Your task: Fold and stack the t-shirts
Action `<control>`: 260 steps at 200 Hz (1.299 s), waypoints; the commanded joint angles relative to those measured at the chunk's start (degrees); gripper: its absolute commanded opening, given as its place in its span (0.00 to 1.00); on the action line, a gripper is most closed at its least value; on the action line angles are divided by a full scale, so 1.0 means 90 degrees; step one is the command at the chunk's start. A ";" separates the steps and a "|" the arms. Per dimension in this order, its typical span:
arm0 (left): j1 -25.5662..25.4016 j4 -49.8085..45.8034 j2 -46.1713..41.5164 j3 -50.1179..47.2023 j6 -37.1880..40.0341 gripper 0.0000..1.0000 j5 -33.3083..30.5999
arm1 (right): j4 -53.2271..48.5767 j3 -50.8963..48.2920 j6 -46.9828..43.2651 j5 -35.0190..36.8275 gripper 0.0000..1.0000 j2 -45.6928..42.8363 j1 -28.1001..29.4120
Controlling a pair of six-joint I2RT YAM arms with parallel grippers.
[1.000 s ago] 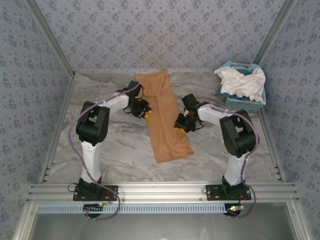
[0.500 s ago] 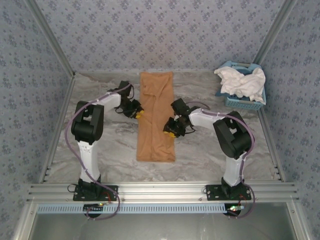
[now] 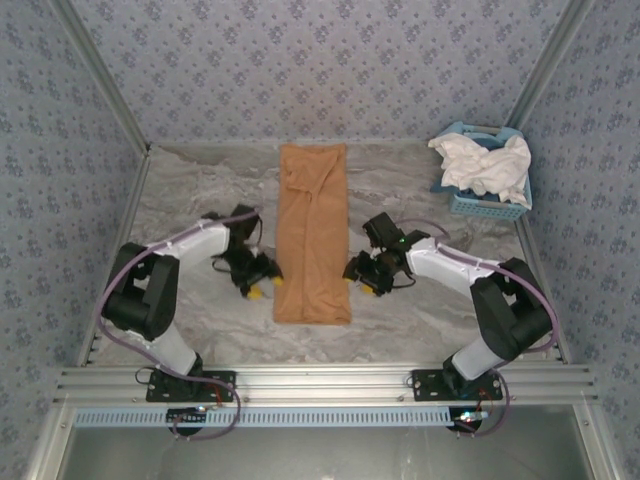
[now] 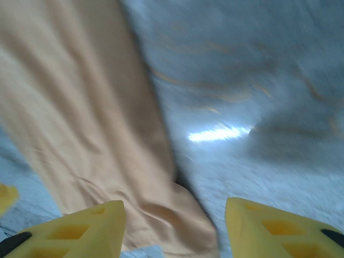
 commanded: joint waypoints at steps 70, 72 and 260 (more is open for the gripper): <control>-0.0805 0.1674 -0.0201 -0.1212 -0.1495 0.41 0.0527 | -0.0069 -0.0311 0.0400 -0.0199 0.54 -0.0227 0.0404; -0.0806 0.1696 -0.0187 -0.1189 -0.1507 0.41 0.0516 | -0.0087 -0.0309 0.0388 -0.0207 0.54 -0.0226 0.0415; -0.0799 0.1430 -0.0268 -0.0704 -0.0970 0.31 0.0165 | 0.0301 -0.0082 0.1200 -0.0350 0.45 0.0784 0.1107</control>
